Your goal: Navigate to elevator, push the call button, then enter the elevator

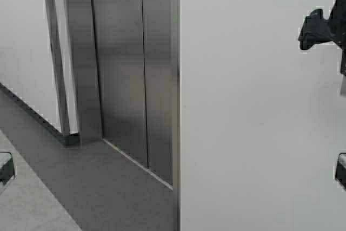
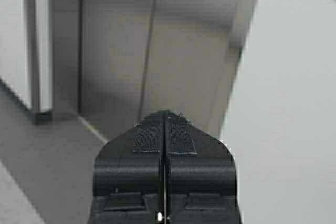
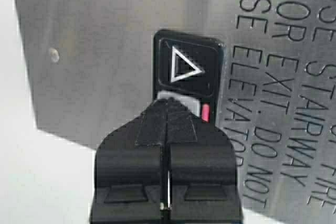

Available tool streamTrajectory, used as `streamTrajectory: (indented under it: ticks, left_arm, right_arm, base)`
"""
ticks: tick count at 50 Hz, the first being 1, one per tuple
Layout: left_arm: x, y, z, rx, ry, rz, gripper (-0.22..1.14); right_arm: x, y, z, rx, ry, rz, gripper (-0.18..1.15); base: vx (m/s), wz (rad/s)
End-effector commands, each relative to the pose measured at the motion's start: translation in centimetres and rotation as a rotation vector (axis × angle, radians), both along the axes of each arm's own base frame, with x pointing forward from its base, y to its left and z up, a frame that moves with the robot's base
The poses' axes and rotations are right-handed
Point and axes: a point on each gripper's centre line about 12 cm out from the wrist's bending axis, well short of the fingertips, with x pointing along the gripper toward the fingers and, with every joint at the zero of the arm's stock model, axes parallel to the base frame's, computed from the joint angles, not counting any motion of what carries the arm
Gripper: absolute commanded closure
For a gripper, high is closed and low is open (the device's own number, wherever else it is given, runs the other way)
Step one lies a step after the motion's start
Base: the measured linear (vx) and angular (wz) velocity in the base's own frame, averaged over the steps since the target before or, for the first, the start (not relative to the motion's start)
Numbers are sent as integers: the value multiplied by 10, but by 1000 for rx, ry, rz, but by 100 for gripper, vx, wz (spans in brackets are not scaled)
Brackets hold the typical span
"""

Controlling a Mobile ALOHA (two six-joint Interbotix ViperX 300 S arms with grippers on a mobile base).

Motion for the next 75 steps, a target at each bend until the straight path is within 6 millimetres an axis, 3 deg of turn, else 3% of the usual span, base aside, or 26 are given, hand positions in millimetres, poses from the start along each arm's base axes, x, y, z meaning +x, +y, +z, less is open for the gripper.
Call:
streamTrajectory:
  ticks: [1,17,20,27,31,43,50,56,64,70,75]
  left_arm:
    - [3,0,7,2,-17,1,89]
    - [3,0,6,2,-12,1,89]
    - [3,0,5,1,-11,1,89]
    - [2,0,7,1,-20,1,89]
    - [1,0,8,2,-23,1,89]
    - [-3,0,14,-7,-50,-1,89]
    - [-8,1,15,-2,-66,1,89]
    - [-8,0,13,3,-59,0,89]
    - [-8,1,10,14,-48,2,89]
    - [-9,1,8,25,-43,3,89]
    - [-8,1,8,33,-45,3,89]
  right_arm:
    - [7,-17,19,-19,-55,-23,91]
    - [5,-13,22,-19,-58,-16,91]
    - [3,2,27,-12,-69,11,91]
    - [-1,68,42,10,-89,140,91]
    - [-5,96,52,18,-115,181,91]
    - [-21,123,57,-13,-99,215,91]
    - [-36,173,77,27,-141,310,91]
    - [-64,236,102,190,-179,415,91]
    - [-110,316,135,626,-150,578,91]
    - [-130,343,149,947,-100,638,91]
    - [-138,354,150,1092,-67,672,91]
  base:
    - [1,0]
    - [0,0]
    - [0,0]
    - [0,0]
    - [0,-2]
    - [0,0]
    - [-1,-2]
    - [0,3]
    - [1,8]
    - [2,13]
    - [3,24]
